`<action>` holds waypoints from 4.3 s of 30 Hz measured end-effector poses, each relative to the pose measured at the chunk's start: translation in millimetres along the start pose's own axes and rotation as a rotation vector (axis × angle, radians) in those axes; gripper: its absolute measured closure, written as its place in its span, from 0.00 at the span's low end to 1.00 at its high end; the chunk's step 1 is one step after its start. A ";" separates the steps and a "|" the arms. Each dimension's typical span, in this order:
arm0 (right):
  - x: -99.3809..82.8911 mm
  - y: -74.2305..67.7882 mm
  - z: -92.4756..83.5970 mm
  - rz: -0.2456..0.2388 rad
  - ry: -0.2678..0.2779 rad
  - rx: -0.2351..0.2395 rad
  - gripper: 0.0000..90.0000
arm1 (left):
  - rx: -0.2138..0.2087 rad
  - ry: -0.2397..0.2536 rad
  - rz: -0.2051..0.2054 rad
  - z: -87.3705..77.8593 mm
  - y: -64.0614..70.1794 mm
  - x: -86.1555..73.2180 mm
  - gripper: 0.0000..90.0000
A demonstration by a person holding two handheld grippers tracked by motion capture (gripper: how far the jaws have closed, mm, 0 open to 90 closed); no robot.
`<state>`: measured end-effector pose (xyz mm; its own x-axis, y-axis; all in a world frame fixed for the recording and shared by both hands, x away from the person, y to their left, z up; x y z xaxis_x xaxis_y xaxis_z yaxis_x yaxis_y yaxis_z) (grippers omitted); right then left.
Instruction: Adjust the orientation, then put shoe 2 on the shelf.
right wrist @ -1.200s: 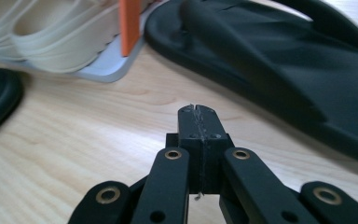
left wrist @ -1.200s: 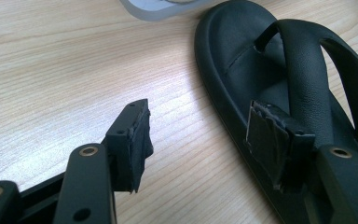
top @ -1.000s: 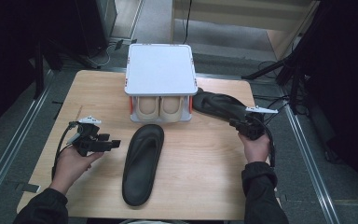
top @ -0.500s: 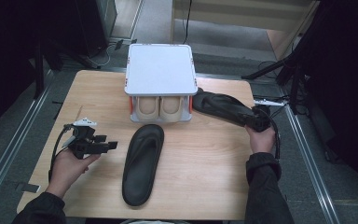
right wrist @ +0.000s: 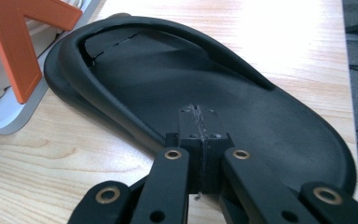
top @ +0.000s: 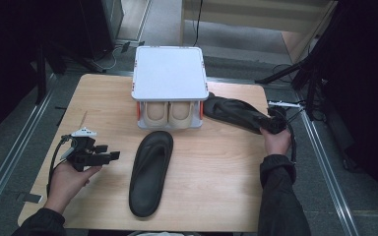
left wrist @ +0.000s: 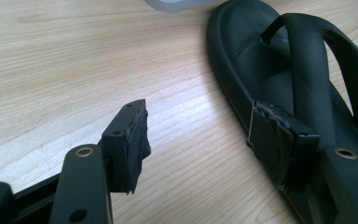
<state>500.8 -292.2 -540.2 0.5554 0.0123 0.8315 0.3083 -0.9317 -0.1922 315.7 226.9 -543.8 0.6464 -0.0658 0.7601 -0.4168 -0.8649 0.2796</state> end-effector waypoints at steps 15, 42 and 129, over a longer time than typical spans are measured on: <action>-4.3 -5.9 15.3 -0.010 -0.042 0.019 1.00 | 0.018 0.007 -0.015 -4.0 -4.0 -4.0 0.42; -15.2 -26.5 0.2 -0.065 -0.069 0.039 1.00 | 0.018 0.017 0.004 5.3 -8.3 6.8 0.42; -6.4 -32.7 -3.8 -0.060 -0.014 0.038 0.66 | 0.024 -0.011 -0.004 12.4 -11.6 7.2 0.42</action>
<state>484.2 -263.1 -537.2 0.5458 0.0735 0.8347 0.3706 -0.9146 -0.1618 333.1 230.2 -548.8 0.6550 -0.0676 0.7526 -0.3989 -0.8768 0.2684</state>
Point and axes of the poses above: each handheld gripper's, and its own axes: z roughly forward along the jaws, x roughly out of its top, y roughly to its right, the point moved 7 cm from there along z, roughly forward along the jaws, and after that the axes turned 10 degrees about y, right-handed, at the moved point
